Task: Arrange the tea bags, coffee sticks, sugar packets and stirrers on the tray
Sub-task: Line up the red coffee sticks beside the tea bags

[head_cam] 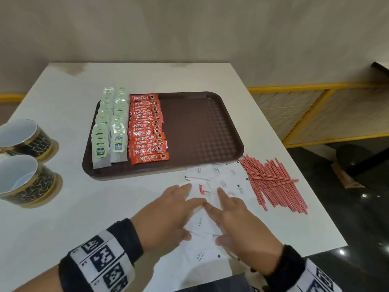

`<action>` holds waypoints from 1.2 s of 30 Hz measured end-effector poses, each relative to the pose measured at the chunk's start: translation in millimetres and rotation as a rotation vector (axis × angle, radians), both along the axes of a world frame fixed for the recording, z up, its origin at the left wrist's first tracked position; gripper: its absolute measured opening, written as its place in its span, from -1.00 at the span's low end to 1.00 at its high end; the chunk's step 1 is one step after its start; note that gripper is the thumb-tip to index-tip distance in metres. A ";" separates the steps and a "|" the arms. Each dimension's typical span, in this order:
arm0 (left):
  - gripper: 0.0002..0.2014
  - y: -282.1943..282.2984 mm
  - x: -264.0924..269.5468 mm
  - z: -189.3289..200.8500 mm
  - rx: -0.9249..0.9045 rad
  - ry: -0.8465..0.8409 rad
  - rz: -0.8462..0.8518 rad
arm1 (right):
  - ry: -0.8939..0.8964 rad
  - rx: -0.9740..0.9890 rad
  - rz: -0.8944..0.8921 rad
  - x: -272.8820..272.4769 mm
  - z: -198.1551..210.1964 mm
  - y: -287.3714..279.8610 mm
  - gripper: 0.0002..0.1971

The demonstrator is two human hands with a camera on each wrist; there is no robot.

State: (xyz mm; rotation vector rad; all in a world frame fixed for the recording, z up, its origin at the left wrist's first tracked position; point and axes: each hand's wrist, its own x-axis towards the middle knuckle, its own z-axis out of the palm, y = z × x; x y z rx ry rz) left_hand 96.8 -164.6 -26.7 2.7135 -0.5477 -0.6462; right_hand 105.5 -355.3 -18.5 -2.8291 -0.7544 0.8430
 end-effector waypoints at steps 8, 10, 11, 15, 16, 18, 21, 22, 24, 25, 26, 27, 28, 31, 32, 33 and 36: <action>-0.44 44.2 22.6 8.2 -0.118 -0.240 0.333 | -0.011 0.184 -0.124 9.7 15.4 -32.2 -0.24; -0.51 60.3 37.4 -4.9 0.007 -0.310 0.388 | -0.042 0.243 -0.098 10.5 15.5 -29.1 -0.42; -0.51 67.1 44.4 -11.9 0.078 -0.296 0.408 | -0.059 0.270 -0.070 12.4 15.3 -24.7 -0.52; -0.67 79.2 57.4 -22.7 0.155 -0.256 0.435 | -0.096 0.208 0.060 24.8 17.8 5.9 -0.83; -0.72 79.9 57.7 -23.2 0.141 -0.276 0.439 | -0.095 0.170 0.087 27.0 17.9 13.2 -0.80; -0.76 80.3 57.1 -24.4 0.127 -0.301 0.448 | -0.099 0.085 0.136 28.6 15.5 25.4 -0.76; -0.75 82.4 52.1 -23.8 0.043 -0.288 0.490 | -0.114 0.088 0.185 25.3 12.5 35.0 -0.76; -0.73 82.3 48.7 -21.9 0.025 -0.299 0.487 | -0.098 0.109 0.188 23.3 12.5 36.4 -0.76; -0.66 76.7 38.5 -13.7 0.024 -0.372 0.434 | -0.043 0.175 0.191 21.7 11.3 38.1 -0.77; -0.61 70.6 31.8 -7.5 -0.008 -0.410 0.390 | -0.011 0.214 0.193 21.8 10.0 37.9 -0.76; -0.57 63.0 25.0 -0.5 -0.064 -0.407 0.338 | 0.013 0.255 0.174 23.7 8.0 36.6 -0.69; -0.51 53.7 17.9 6.8 -0.124 -0.349 0.280 | 0.020 0.307 0.142 26.4 6.7 34.5 -0.63; -0.42 44.8 12.0 11.9 -0.152 -0.246 0.218 | 0.012 0.339 0.100 30.2 7.5 32.2 -0.62; -0.19 28.6 5.3 13.1 0.017 0.011 0.059 | -0.004 0.294 0.114 41.5 11.9 22.8 -0.52; -0.19 27.3 5.4 10.5 0.079 0.040 0.037 | 0.015 0.240 0.165 43.1 13.1 20.2 -0.44; -0.23 27.1 5.5 8.8 0.119 0.046 0.032 | 0.019 0.183 0.219 43.1 13.2 19.0 -0.35; -0.46 30.0 4.3 5.1 0.153 0.005 0.069 | -0.041 0.042 0.339 37.7 6.6 20.5 -0.23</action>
